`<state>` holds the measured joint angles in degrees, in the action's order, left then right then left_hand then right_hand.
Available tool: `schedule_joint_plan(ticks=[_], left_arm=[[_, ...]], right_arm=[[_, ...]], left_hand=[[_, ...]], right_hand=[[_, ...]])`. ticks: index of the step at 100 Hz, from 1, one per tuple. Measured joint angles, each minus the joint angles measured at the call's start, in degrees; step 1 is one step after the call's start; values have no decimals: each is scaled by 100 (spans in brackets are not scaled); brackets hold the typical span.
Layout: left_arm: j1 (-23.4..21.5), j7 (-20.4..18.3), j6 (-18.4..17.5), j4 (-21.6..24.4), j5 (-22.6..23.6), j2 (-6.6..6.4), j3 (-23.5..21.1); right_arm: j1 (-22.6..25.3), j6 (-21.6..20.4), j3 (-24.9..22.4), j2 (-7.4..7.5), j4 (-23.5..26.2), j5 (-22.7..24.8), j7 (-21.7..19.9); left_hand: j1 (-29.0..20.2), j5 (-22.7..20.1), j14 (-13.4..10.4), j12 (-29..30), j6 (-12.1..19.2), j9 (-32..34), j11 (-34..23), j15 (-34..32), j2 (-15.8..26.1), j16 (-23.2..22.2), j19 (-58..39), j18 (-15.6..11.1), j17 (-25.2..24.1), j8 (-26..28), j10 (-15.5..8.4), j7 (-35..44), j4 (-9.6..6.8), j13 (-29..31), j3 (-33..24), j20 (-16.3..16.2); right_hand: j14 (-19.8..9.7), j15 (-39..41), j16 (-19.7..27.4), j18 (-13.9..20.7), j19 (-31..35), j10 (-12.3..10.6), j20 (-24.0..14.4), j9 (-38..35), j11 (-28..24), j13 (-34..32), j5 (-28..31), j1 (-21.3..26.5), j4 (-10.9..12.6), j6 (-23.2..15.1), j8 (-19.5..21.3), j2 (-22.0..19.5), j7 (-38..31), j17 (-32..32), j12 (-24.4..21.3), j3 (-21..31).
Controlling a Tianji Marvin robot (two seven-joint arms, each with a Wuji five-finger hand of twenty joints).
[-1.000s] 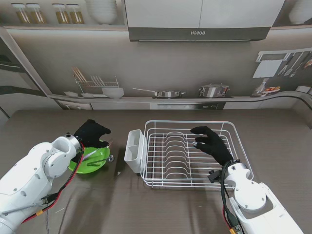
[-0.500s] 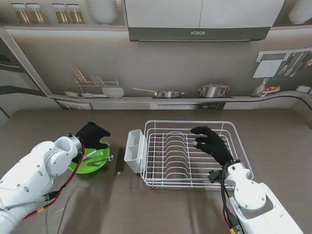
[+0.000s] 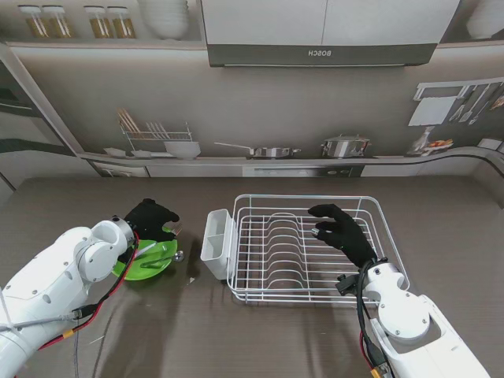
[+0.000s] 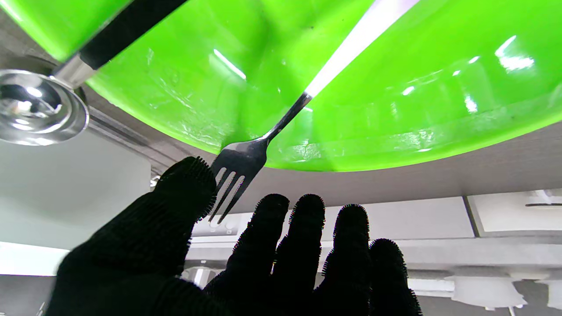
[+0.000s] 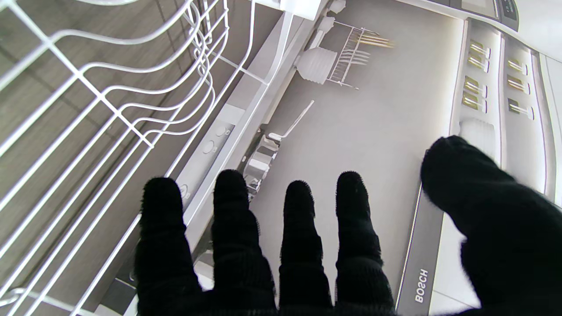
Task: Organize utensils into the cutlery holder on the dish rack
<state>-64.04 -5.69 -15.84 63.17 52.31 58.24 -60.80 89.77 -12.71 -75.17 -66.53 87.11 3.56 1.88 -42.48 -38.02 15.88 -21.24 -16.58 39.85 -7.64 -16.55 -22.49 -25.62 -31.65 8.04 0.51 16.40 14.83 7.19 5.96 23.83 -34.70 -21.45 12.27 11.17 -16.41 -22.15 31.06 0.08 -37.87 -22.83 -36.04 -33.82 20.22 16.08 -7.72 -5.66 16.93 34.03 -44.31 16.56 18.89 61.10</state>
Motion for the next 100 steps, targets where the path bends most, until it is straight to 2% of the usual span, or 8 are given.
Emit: schedule_joint_plan(ticks=[51,58,81,97,100], left_arm=[[95,132,14,-194,-260,51,144],[117,176,10,-244,-305,64,170],[137,271,7,-316,-348,90,197],[137,346,18,-373,-471,113,223],[137,361,22,-383,-482,119,228]], right_arm=[[-7,5,-2,-1,-3,-20,-5],[-7,5,-2,-1,-4,-24,-5],[-9,7,0,-2,-7,-41,-5],[-10,10,3,-2,-8,-46,-8],[-10,12,3,-3,-8,-47,-8]], left_hand=[[-9,-9,0,0,28,-1,0,0,0,0,77,0,-2,3,2,56,0,0,0,-83],[-154,-20,0,0,89,-1,0,0,0,0,78,0,-2,36,2,118,12,0,-3,-86],[-178,-598,0,0,286,0,-18,0,0,0,79,3,-2,391,2,545,15,2,-151,-155],[-178,-683,0,0,330,1,-27,0,0,0,79,4,-2,667,2,705,15,4,-158,-179],[-312,-683,0,1,331,1,-27,0,0,0,79,5,-2,749,2,742,15,4,-159,-182]], right_hand=[[0,0,0,1,0,6,-3,-9,0,0,0,0,0,5,0,0,0,9,0,0],[1,0,0,1,0,10,-3,-9,0,0,0,0,0,5,0,0,0,9,0,0],[1,0,0,1,0,28,-4,-9,0,0,0,0,0,5,0,0,0,31,0,0],[1,0,0,1,0,29,-5,-10,0,0,0,0,0,6,0,-1,0,33,0,0],[1,0,0,1,0,29,-6,-10,0,0,0,0,0,6,0,-1,0,32,0,0]])
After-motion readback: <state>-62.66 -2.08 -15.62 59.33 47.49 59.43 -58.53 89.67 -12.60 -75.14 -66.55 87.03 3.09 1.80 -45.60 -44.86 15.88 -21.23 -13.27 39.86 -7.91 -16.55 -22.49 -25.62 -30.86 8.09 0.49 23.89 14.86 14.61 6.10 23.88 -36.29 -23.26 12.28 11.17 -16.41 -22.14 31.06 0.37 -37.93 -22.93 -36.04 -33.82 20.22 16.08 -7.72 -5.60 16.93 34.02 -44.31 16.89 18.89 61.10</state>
